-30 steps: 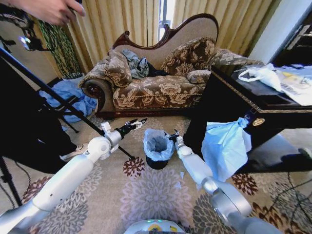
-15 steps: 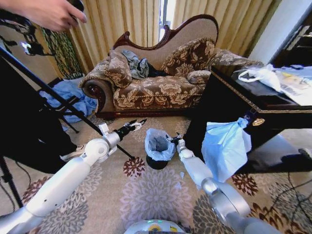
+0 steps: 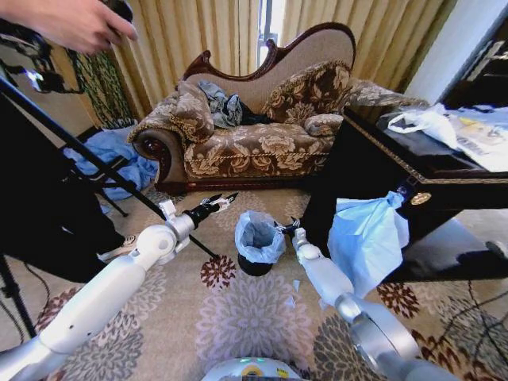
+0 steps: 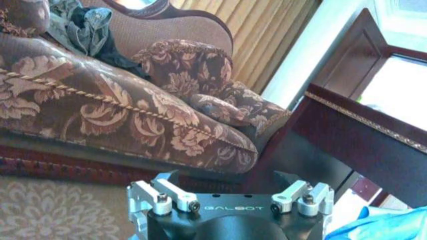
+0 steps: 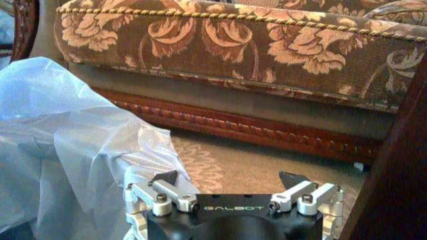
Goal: Place a garbage bag over the trash bin.
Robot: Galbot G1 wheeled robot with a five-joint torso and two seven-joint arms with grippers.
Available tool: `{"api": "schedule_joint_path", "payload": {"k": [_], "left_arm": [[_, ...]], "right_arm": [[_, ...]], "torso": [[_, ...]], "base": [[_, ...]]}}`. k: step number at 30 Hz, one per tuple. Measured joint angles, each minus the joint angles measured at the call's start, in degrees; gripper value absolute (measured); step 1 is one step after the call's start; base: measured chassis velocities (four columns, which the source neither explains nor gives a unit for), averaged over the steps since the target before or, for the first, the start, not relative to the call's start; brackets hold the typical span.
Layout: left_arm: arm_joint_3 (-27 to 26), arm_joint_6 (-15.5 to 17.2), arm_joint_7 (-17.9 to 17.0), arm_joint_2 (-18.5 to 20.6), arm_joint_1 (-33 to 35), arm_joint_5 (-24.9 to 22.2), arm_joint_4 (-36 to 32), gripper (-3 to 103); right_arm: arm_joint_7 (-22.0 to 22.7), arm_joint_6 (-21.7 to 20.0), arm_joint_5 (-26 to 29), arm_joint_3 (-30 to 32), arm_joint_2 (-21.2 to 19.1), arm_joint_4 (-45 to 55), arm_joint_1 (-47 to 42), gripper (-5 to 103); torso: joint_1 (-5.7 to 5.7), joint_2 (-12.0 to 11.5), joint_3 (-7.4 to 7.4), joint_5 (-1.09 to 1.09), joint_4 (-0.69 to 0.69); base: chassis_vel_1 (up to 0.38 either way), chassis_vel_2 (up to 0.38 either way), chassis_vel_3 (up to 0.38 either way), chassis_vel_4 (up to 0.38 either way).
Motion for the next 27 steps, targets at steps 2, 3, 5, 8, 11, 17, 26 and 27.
{"api": "schedule_joint_path", "payload": {"k": [2,3,5,8,11,17,26,27], "left_arm": [[0.0,0.0,-0.1,0.1,0.2,0.0,-0.3,98],[0.1,0.0,-0.1,0.1,0.2,0.0,-0.3,98],[0.2,0.0,-0.2,0.1,0.0,-0.1,-0.3,98],[0.4,0.0,-0.3,-0.1,-0.4,-0.3,-0.3,98],[0.5,0.1,-0.5,-0.2,-0.8,-0.6,-0.2,98],[0.6,0.3,-0.5,-0.1,-0.8,-0.6,0.5,98],[1.0,0.4,-0.4,-0.5,-1.2,-0.2,2.0,98],[1.0,0.5,-0.4,-0.5,-1.1,-0.1,2.2,98]], "right_arm": [[-0.3,0.3,0.1,0.4,0.0,-0.4,0.1,101],[-0.4,0.3,0.2,0.5,-0.2,-0.4,0.1,99],[-0.4,0.3,0.3,0.5,-0.5,-0.4,0.2,99],[-0.7,0.3,0.5,0.2,-1.2,-0.2,0.4,98],[-1.0,0.0,0.7,-0.2,-1.9,0.0,0.4,98],[-1.3,-1.6,2.9,-1.3,-4.1,4.7,-2.2,98],[-1.8,-3.9,8.2,-2.1,-5.2,7.4,-3.0,98],[-1.8,-4.5,9.3,-2.2,-5.3,7.8,-2.9,98]], "torso": [[0.0,0.0,0.0,0.0,0.01],[0.0,0.0,0.0,0.01,0.02],[0.0,0.0,0.01,0.01,0.03],[0.01,0.0,0.02,0.01,0.02],[0.02,0.0,0.02,0.02,0.01],[0.02,0.0,0.02,0.02,0.0],[0.02,0.0,0.03,0.03,0.01],[0.02,0.0,0.03,0.02,0.0]], "base": [[0.0,0.0,0.0,0.0],[0.0,0.0,0.0,0.0],[0.0,0.0,0.0,0.0],[0.0,0.0,0.0,0.0],[0.0,0.0,0.0,0.0],[0.0,0.0,0.0,0.0],[0.0,0.0,0.0,0.0],[0.0,0.0,0.0,0.0]]}}
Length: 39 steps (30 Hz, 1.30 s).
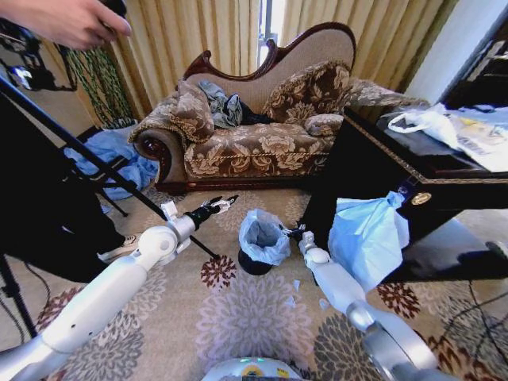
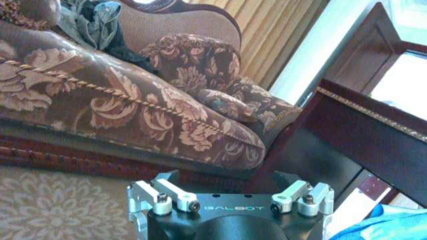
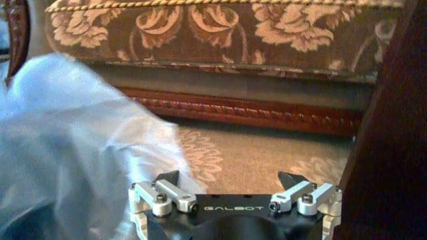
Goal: Place a garbage bag over the trash bin.
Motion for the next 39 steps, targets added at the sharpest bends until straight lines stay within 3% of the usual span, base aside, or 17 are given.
{"api": "schedule_joint_path", "payload": {"k": [8,22,39], "left_arm": [[0.2,0.1,0.0,-0.7,0.1,0.8,1.2,97],[0.2,0.1,-0.2,-0.8,0.1,0.8,1.8,97],[0.7,0.1,-0.4,-0.9,0.2,1.3,3.1,97]], "right_arm": [[1.8,-4.3,7.1,-0.3,0.3,2.5,0.3,97],[0.2,-3.1,6.5,-0.2,-0.2,0.5,-1.9,97],[-0.4,-1.4,5.8,3.5,2.5,-1.0,-5.8,97]], "torso": [[0.0,0.0,0.0,-0.01,0.01],[-0.01,0.0,-0.01,-0.01,0.0],[-0.01,0.0,-0.01,-0.01,0.0]], "base": [[0.0,0.0,0.0,0.0],[0.0,0.0,0.0,0.0],[0.0,0.0,0.0,0.0]]}}
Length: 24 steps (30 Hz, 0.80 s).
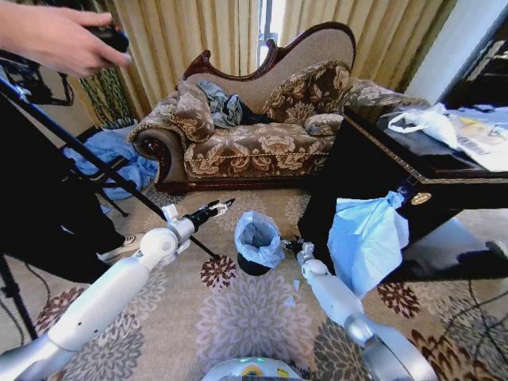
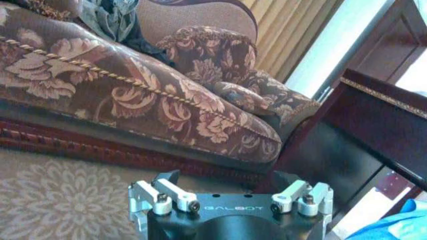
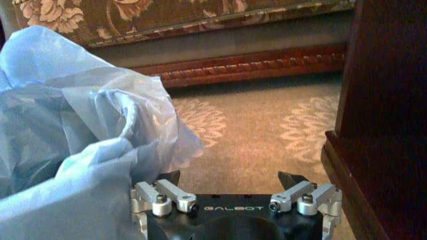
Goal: Place a garbage bag over the trash bin.
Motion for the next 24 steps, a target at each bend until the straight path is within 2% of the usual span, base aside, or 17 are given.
{"api": "schedule_joint_path", "payload": {"k": [6,10,13,14,16,17,19,20,22,24], "left_arm": [[2.3,0.1,0.1,0.2,-1.7,0.6,1.9,97],[5.0,-0.1,0.6,0.1,-3.8,3.3,4.6,97],[11.1,-1.6,1.9,-0.6,-7.9,15.3,11.9,96],[11.1,-1.6,1.9,-0.6,-7.9,15.3,11.9,96],[14.4,-2.3,2.3,-1.5,-10.2,19.4,14.8,96],[18.6,-2.9,2.5,-3.2,-12.7,23.4,18.2,95],[20.2,-3.3,2.6,-3.9,-13.5,24.8,19.5,95],[23.5,-4.3,2.7,-5.4,-15.4,27.2,22.6,95],[26.7,-5.2,3.0,-7.7,-17.6,29.2,25.9,94],[27.5,-5.4,3.0,-8.5,-18.3,30.1,27.1,94]], "right_arm": [[0.3,0.2,-0.1,2.0,-1.0,1.4,-1.4,97],[0.5,-0.2,0.4,2.6,-3.0,4.1,-2.6,97],[1.1,-2.1,2.8,3.9,-6.6,10.2,-5.6,97],[1.1,-2.1,2.8,3.9,-6.6,10.2,-5.6,97],[1.7,-3.0,4.1,5.1,-8.4,13.9,-7.8,95],[2.2,-4.1,5.4,6.4,-10.2,18.4,-10.8,97],[2.4,-4.6,6.0,7.1,-11.1,20.6,-12.4,97],[3.0,-5.5,7.3,8.6,-12.6,24.8,-15.6,98],[3.5,-6.5,8.8,10.1,-14.2,29.8,-19.4,98],[3.6,-6.7,9.3,10.5,-14.8,31.4,-20.7,98]], "torso": [[0.0,0.0,0.0,0.02,0.02],[0.0,0.0,0.0,0.0,-0.01],[0.0,0.0,0.0,0.02,0.02],[0.0,0.0,0.0,0.02,0.02],[0.0,0.0,0.0,0.0,0.02],[0.0,0.0,-0.01,0.0,0.0],[0.0,0.0,0.0,0.02,0.0],[0.0,0.0,0.0,0.03,-0.03],[0.0,0.0,0.0,0.05,-0.01],[0.0,0.0,0.0,0.04,-0.01]], "base": [[0.0,0.0,0.0,0.0],[0.0,0.0,0.0,0.0],[0.0,0.0,0.0,0.0],[0.0,0.0,0.0,0.0],[0.0,0.0,0.0,0.0],[0.0,0.0,0.0,0.0],[0.0,0.0,0.0,0.0],[0.0,0.0,0.0,0.0],[0.0,0.0,0.0,0.0],[0.0,0.0,0.0,0.0]]}}
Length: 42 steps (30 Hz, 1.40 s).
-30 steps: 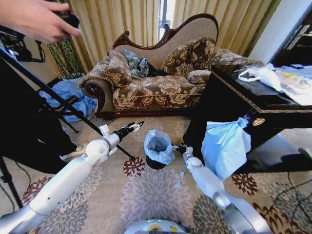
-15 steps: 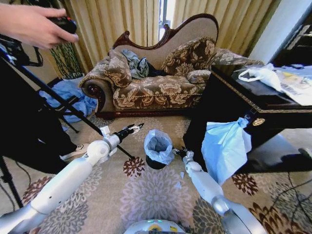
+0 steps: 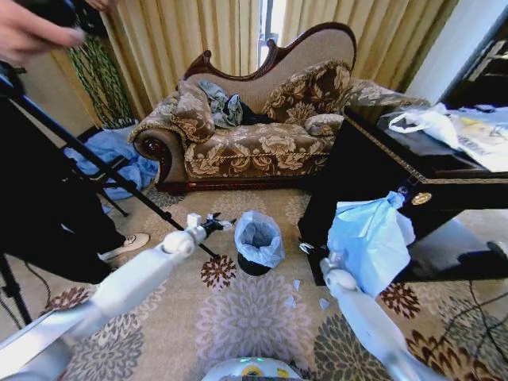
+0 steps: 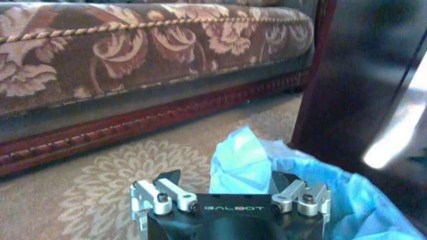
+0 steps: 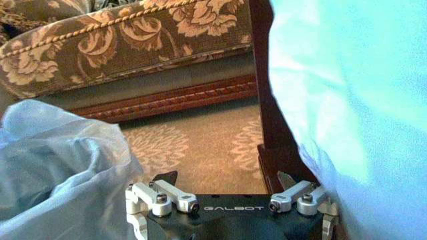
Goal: Place a garbage bag over the trash bin.
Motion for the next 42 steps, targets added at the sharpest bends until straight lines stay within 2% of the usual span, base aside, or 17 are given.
{"api": "schedule_joint_path", "payload": {"k": [2,3,4,6,8,9,10,12,14,15,17,19,20,25,34,38,42], "left_arm": [[0.0,-0.9,-0.3,-0.8,0.7,3.7,1.9,94],[-0.5,-1.1,-0.7,-0.8,1.4,5.3,2.2,94],[-0.5,-1.1,-0.7,-0.8,1.4,5.3,2.2,94],[-0.4,-1.1,-1.4,-1.2,1.2,6.9,3.1,92],[-0.1,-0.9,-1.6,-1.4,0.8,7.4,3.3,92],[0.5,-0.7,-1.7,-1.7,0.2,8.0,3.6,88],[1.3,-0.6,-1.8,-1.8,-0.6,8.8,3.9,78],[1.6,-0.6,-1.8,-2.0,-1.0,9.2,4.0,78],[2.3,-0.7,-1.7,-2.3,-1.8,9.6,4.3,68],[3.0,-0.9,-1.6,-2.5,-2.6,9.7,4.9,62],[3.2,-1.1,-1.5,-2.6,-3.0,9.7,5.3,62],[4.0,-1.6,-1.1,-3.3,-4.0,9.7,6.8,54],[4.2,-1.7,-1.0,-3.5,-4.2,9.7,7.2,58],[4.8,-2.5,-0.3,-5.2,-5.4,9.9,9.4,69],[5.9,-2.7,1.0,-8.1,-6.7,10.0,11.4,70],[5.9,0.4,1.0,-6.6,-6.6,9.9,6.8,70],[7.1,1.2,1.1,-6.6,-7.4,10.6,7.2,74]], "right_arm": [[0.7,-0.2,1.3,-0.8,-0.7,2.2,-0.9,98],[0.8,-0.7,2.1,-1.7,-0.8,3.5,-1.2,98],[0.8,-0.7,2.1,-1.7,-0.8,3.5,-1.2,98],[1.0,-1.1,2.9,-1.6,-1.1,6.2,-2.9,98],[1.0,-1.2,3.2,-1.2,-1.2,7.4,-3.9,98],[1.0,-1.5,3.7,-0.1,-1.6,9.5,-5.6,98],[0.8,-2.1,4.8,1.0,-1.9,11.4,-7.4,98],[0.1,-2.6,6.1,1.8,-2.0,12.7,-8.5,98],[-1.3,-3.0,8.1,3.0,-2.2,14.4,-10.0,98],[-3.5,-3.4,10.3,4.3,-2.2,16.1,-11.4,99],[-4.4,-3.9,11.6,4.9,-2.3,17.3,-12.2,99],[-6.2,-5.5,15.0,6.1,-2.6,20.8,-14.6,99],[-6.6,-5.9,15.5,6.4,-2.6,22.0,-15.6,99],[-8.0,-6.5,15.6,6.9,-2.7,26.9,-20.7,99],[-8.2,-6.4,13.0,7.6,-1.5,29.4,-24.7,99],[-8.3,-6.2,12.2,8.0,-1.3,29.5,-25.4,99],[-8.3,-6.2,12.2,8.7,-0.8,29.5,-25.4,99]], "torso": [[0.0,0.0,0.0,-0.1,-0.05],[0.0,0.0,0.0,-0.06,0.0],[0.0,0.0,0.0,-0.06,0.0],[0.0,0.0,0.0,0.03,0.1],[0.0,0.0,0.0,-0.03,0.07],[0.0,0.0,0.0,-0.11,0.03],[0.0,0.0,-0.01,-0.04,-0.01],[-0.01,0.0,0.0,0.0,-0.02],[0.0,0.0,0.0,-0.02,-0.03],[0.0,0.0,0.0,-0.04,-0.02],[0.0,0.0,0.0,-0.04,-0.01],[-0.01,0.0,0.0,-0.05,0.02],[0.0,0.0,0.0,-0.05,0.02],[0.0,0.0,0.0,-0.04,0.0],[0.0,0.0,0.0,-0.04,-0.01],[0.0,0.0,0.0,-0.03,0.01],[-0.01,0.0,0.0,-0.03,0.04]], "base": [[0.0,0.0,0.0,0.0],[0.0,0.0,0.0,0.0],[0.0,0.0,0.0,0.0],[0.0,0.0,0.0,0.0],[0.0,0.0,0.0,0.0],[0.0,0.0,0.0,0.0],[0.0,0.0,0.0,0.0],[0.0,0.0,0.0,0.0],[0.0,0.0,0.0,0.0],[0.0,0.0,0.0,0.0],[0.0,0.0,0.0,0.0],[0.0,0.0,0.0,0.0],[0.0,0.0,0.0,0.0],[0.0,0.0,0.0,0.0],[0.0,0.0,0.0,0.0],[0.0,0.0,0.0,0.0],[0.0,0.0,0.0,0.0]]}}
